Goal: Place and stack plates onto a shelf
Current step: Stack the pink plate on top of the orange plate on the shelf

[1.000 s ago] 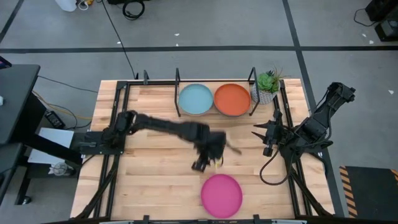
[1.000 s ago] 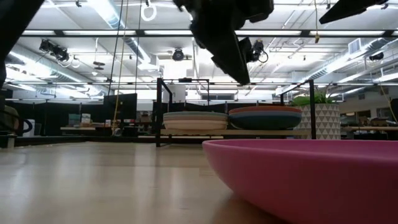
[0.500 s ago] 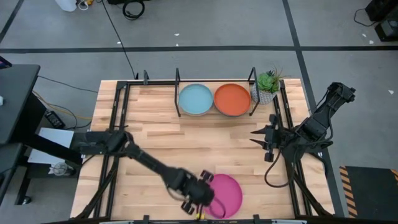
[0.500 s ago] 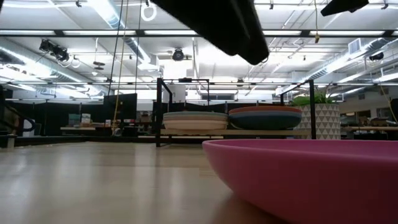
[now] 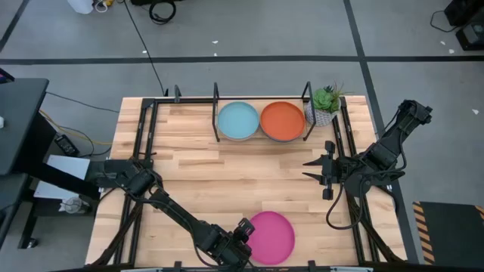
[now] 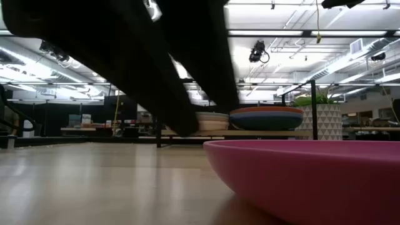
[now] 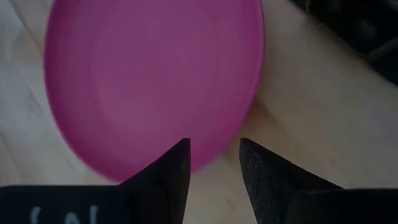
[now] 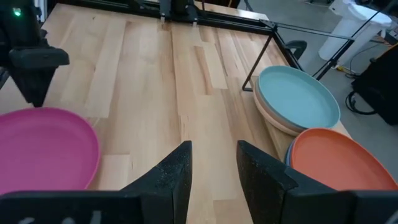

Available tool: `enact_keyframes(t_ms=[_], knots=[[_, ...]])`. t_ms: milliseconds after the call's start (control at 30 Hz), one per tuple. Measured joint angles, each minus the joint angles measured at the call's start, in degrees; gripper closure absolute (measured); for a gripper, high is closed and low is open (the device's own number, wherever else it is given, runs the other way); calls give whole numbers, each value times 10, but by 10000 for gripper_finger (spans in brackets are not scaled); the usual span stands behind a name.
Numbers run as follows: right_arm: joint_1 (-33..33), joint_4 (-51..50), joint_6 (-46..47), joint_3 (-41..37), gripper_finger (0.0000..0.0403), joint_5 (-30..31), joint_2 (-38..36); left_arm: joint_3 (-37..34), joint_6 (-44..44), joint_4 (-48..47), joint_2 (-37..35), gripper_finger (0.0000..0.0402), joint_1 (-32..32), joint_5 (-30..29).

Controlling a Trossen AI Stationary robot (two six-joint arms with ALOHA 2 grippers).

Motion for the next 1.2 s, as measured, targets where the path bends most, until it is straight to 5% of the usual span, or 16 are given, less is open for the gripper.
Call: enact_keyframes(t_ms=[300, 567, 800, 967, 1200], knots=[[0, 2, -4, 0, 270, -4, 6, 1, 25, 13, 29, 270, 7, -2], [0, 2, 11, 0, 270, -11, 6, 2, 45, 12, 28, 386, 11, 25], [0, 2, 15, 0, 270, -11, 6, 2, 33, -5, -4, 387, 21, 16], [0, 8, 36, -4, 270, -11, 6, 2, -33, -48, -37, 387, 78, -2], [0, 21, 65, -44, 270, -13, 6, 2, 90, -64, -56, 387, 203, 46]])
